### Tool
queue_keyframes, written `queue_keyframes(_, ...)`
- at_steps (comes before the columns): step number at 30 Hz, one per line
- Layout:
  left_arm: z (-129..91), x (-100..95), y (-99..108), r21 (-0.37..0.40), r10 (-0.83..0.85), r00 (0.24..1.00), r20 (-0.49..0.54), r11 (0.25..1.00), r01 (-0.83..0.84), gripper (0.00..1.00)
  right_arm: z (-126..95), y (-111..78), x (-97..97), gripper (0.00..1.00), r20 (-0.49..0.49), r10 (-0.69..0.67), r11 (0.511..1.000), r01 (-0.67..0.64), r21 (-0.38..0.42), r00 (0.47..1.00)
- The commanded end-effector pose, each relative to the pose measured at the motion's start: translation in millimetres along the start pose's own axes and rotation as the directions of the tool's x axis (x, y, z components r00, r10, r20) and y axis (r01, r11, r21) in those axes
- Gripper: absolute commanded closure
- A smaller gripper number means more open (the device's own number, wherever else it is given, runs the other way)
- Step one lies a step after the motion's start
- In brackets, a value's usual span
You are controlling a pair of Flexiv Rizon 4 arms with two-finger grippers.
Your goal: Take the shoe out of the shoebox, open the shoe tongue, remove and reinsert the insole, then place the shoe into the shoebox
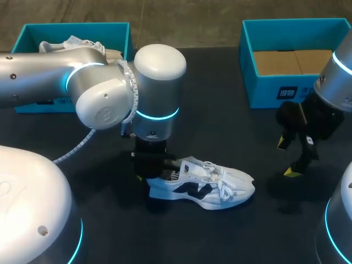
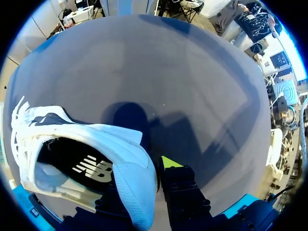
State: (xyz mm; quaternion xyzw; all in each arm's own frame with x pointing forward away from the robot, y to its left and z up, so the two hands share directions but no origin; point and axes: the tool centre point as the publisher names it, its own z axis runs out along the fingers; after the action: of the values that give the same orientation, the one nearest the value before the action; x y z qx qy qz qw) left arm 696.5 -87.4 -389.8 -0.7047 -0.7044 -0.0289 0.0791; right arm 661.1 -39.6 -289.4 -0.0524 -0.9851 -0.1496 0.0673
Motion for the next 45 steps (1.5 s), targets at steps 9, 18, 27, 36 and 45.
queue_keyframes(9,3.1,-0.3,-3.3,-0.005,0.052,0.998,0.018,0.999,-0.052,1.0,0.8,0.1,0.0,0.0,0.0,0.001,1.0,-0.001,0.002,1.0)
queue_keyframes(18,7.2,-1.9,-7.0,-0.011,0.064,0.998,0.016,0.998,-0.064,1.0,0.8,0.1,0.0,0.0,0.0,0.001,1.0,-0.001,0.002,1.0)
queue_keyframes(27,6.7,-3.1,-8.3,-0.012,0.072,0.997,0.011,0.997,-0.072,0.61,0.8,0.1,0.0,0.0,0.0,0.001,1.0,-0.001,0.002,1.0)
queue_keyframes(36,-12.5,2.3,-15.0,-0.039,0.086,0.995,0.046,0.996,-0.085,0.0,0.8,0.1,0.0,0.0,0.0,0.001,1.0,-0.001,0.002,1.0)
queue_keyframes(45,-46.0,10.2,-19.0,-0.066,0.099,0.988,0.117,0.994,-0.092,0.0,0.8,0.1,0.0,0.0,0.0,0.001,1.0,-0.001,0.002,1.0)
